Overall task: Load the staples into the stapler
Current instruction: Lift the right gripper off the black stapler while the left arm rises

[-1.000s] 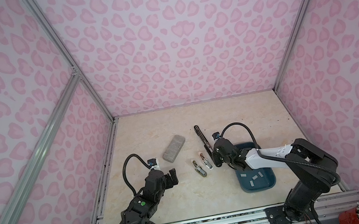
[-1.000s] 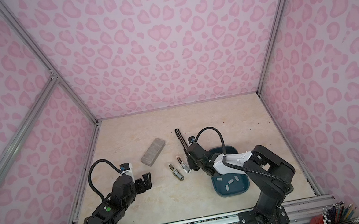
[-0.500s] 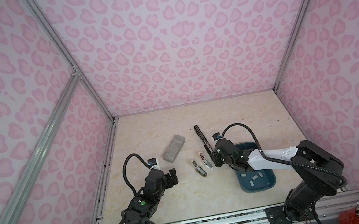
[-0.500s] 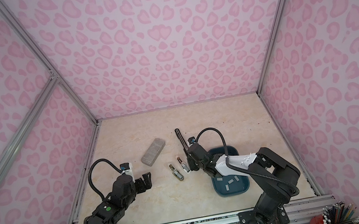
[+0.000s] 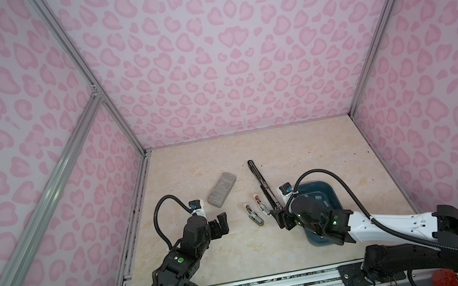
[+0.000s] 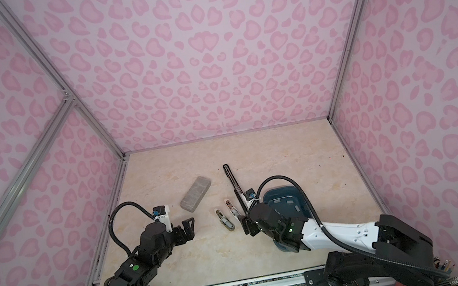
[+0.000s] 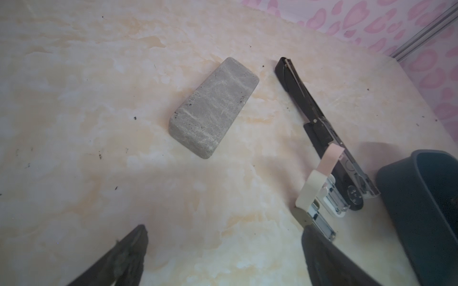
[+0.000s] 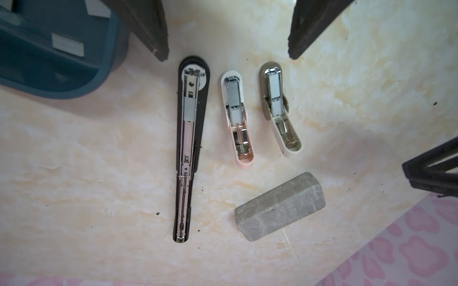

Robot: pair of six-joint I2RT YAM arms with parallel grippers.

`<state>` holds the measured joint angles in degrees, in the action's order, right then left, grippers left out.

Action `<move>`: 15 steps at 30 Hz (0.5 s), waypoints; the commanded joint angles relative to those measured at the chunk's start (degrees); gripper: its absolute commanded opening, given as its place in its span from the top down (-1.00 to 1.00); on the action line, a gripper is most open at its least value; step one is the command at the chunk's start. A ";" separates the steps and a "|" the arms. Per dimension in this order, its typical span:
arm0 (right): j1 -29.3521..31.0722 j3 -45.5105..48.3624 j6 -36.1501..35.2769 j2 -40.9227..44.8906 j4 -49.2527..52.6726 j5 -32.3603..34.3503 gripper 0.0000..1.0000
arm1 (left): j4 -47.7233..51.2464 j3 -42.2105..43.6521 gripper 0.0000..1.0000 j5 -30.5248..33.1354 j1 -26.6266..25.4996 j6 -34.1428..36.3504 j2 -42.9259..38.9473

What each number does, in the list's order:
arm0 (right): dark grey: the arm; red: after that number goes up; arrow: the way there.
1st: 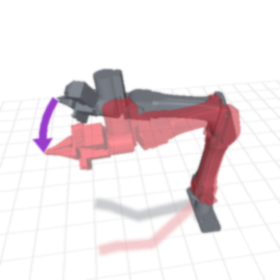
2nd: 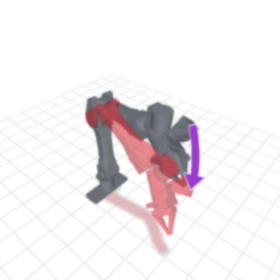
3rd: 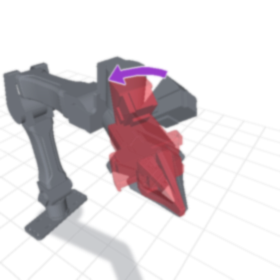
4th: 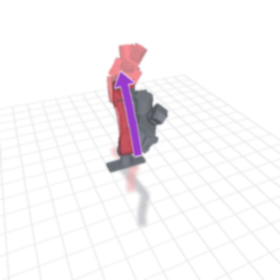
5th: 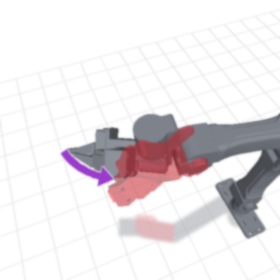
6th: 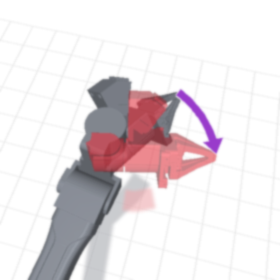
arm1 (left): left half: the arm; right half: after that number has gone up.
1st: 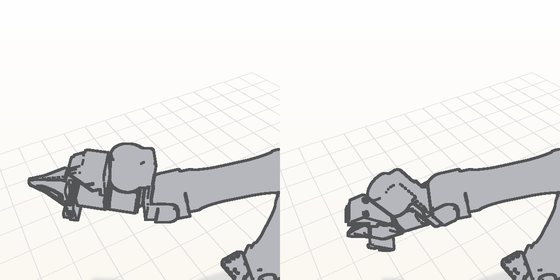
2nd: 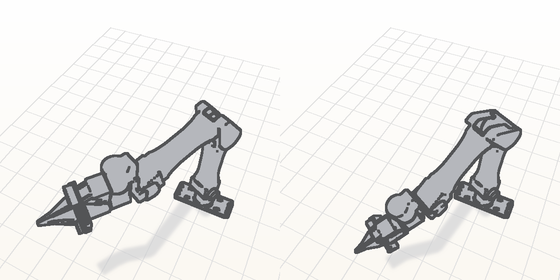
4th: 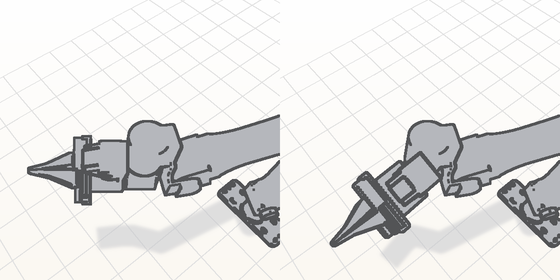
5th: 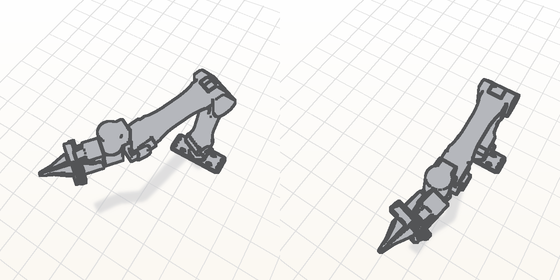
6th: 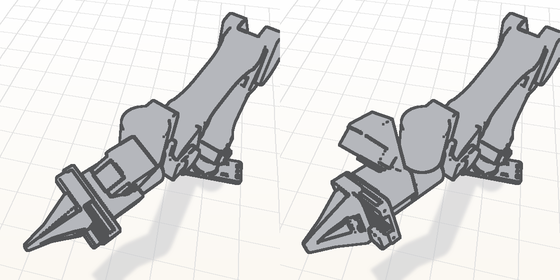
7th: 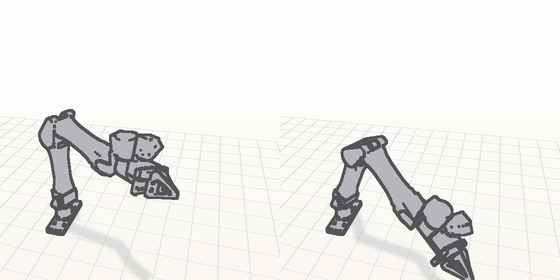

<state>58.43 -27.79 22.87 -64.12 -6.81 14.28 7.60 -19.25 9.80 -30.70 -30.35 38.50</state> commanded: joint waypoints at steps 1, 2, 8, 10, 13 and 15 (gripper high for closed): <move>3.44 3.45 -1.40 5.65 -0.31 3.62 -0.64 | 1.01 -1.88 -0.96 -0.15 0.02 -6.75 -2.73; 4.89 4.69 -1.39 7.61 -0.31 3.91 -0.67 | 0.18 -1.93 -0.96 -0.30 0.02 -8.04 -3.72; 10.03 9.68 -3.26 12.38 -4.38 2.87 -0.78 | 0.99 -6.56 -0.96 -3.01 0.02 -4.05 -3.08; 10.19 9.02 -4.80 10.62 -5.78 1.27 -0.76 | 3.26 -8.11 -0.96 -6.59 0.11 -1.65 -2.09; 11.72 8.27 -8.46 7.53 -10.74 -0.67 -0.70 | 5.28 -11.62 -0.96 -9.80 0.11 -1.25 -2.67; 13.48 8.85 -11.77 6.05 -15.17 -2.91 -0.70 | 5.70 -13.25 -0.96 -9.56 0.11 -0.34 -3.77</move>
<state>70.54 -19.29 16.45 -56.66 -13.89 14.41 11.77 -30.35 2.50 -30.65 -32.73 35.70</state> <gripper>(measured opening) 0.847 0.980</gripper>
